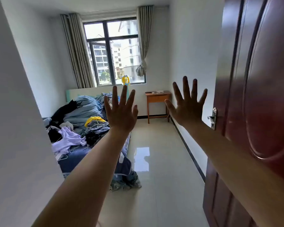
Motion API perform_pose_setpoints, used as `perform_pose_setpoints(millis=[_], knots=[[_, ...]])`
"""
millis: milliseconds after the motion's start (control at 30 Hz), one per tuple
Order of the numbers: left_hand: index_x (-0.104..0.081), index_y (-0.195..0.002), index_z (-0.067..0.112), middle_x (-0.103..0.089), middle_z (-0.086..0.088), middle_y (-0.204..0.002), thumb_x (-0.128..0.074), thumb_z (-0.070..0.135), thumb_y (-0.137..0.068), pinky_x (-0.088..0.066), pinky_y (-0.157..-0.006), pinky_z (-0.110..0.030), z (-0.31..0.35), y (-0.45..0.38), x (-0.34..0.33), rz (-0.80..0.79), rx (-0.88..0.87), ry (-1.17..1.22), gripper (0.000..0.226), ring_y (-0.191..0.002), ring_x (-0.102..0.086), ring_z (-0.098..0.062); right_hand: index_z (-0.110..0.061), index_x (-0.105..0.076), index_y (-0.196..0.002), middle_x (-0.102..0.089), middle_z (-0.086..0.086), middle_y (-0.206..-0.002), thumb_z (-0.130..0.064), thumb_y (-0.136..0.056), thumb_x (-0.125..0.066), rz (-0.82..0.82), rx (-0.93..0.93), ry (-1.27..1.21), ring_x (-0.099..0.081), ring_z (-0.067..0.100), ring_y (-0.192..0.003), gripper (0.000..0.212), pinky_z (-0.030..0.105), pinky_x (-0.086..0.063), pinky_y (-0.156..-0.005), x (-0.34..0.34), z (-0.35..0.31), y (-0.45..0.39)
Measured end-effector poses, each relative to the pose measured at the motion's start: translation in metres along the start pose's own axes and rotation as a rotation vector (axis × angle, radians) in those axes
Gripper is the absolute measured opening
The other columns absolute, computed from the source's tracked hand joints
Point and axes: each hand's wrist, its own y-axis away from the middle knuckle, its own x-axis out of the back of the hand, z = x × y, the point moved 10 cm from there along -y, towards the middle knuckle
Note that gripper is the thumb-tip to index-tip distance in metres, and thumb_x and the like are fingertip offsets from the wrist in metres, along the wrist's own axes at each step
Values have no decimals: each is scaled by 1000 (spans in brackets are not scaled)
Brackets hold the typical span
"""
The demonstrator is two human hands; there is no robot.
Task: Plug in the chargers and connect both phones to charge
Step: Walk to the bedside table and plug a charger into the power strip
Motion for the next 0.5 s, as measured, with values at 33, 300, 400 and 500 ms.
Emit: perform_pose_setpoints(millis=[33,300,400,500], knots=[[-31,-136,22,-28,-8,-148,-48,28,-90,-7,-106,-62,-3,-2,1,-3,8,4,50,-135,-17,-40,-21,-28,-139,-23,18,-150,-46,-89,-47,-6,-2,-6,-14,43,-137,60,66,-6,-105,0,-2,-2],[-19,-140,27,-12,-2,-153,-40,37,-91,3,-110,-53,-43,-64,-116,-79,-5,-49,54,-140,-1,-32,-26,-13,-142,-8,12,-154,-51,-90,-38,-81,-13,60,-1,36,-140,63,61,2,-108,-114,4,-65],[-19,-140,26,-12,-3,-153,-38,40,-91,3,-110,-54,-53,-95,-167,-106,-53,-41,54,-140,1,-32,-27,-7,-143,-3,10,-155,-54,-90,-34,-146,-12,94,3,34,-141,64,59,4,-109,-175,4,-92],[-25,-139,22,-15,-5,-153,-39,39,-92,3,-110,-54,-59,-116,-226,-167,-79,1,52,-140,-1,-32,-27,-7,-143,-2,9,-155,-54,-90,-34,-218,-11,120,3,32,-141,66,58,3,-110,-239,9,-108]])
